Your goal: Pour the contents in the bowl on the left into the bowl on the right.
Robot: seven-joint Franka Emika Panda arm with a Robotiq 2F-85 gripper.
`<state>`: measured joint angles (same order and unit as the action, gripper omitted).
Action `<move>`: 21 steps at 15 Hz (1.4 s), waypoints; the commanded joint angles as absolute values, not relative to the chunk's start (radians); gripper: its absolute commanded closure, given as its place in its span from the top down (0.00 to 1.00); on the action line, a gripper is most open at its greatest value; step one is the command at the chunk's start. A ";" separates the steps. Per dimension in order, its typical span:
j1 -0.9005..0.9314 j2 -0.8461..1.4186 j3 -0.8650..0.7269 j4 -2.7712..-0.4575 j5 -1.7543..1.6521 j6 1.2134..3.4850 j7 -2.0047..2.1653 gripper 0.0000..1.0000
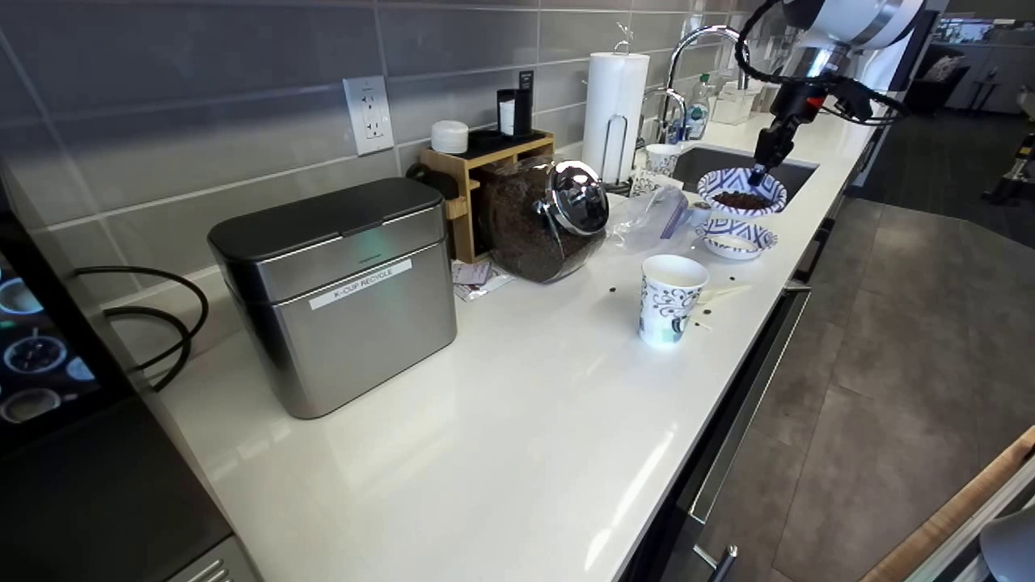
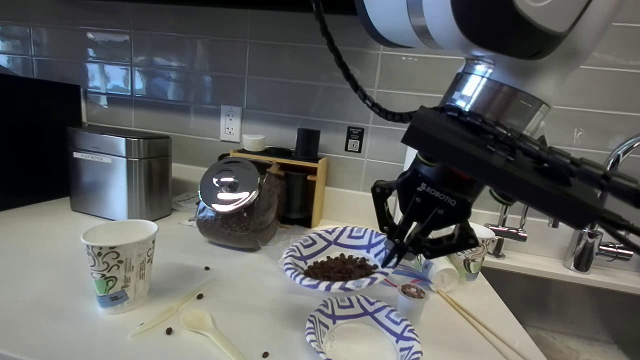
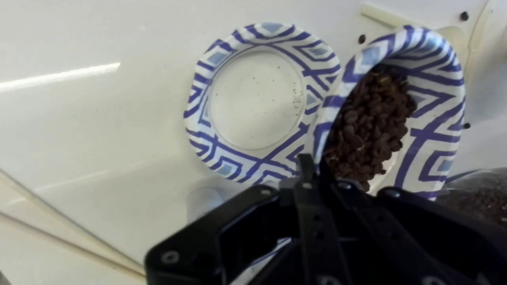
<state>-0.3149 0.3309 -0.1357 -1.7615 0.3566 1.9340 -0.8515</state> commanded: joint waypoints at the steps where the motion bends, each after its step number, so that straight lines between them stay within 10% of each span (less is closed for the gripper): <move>1: -0.326 0.303 -0.128 -1.805 0.364 1.991 -0.879 0.01; 21: -0.305 0.260 -0.129 -1.839 0.231 2.180 -0.884 0.01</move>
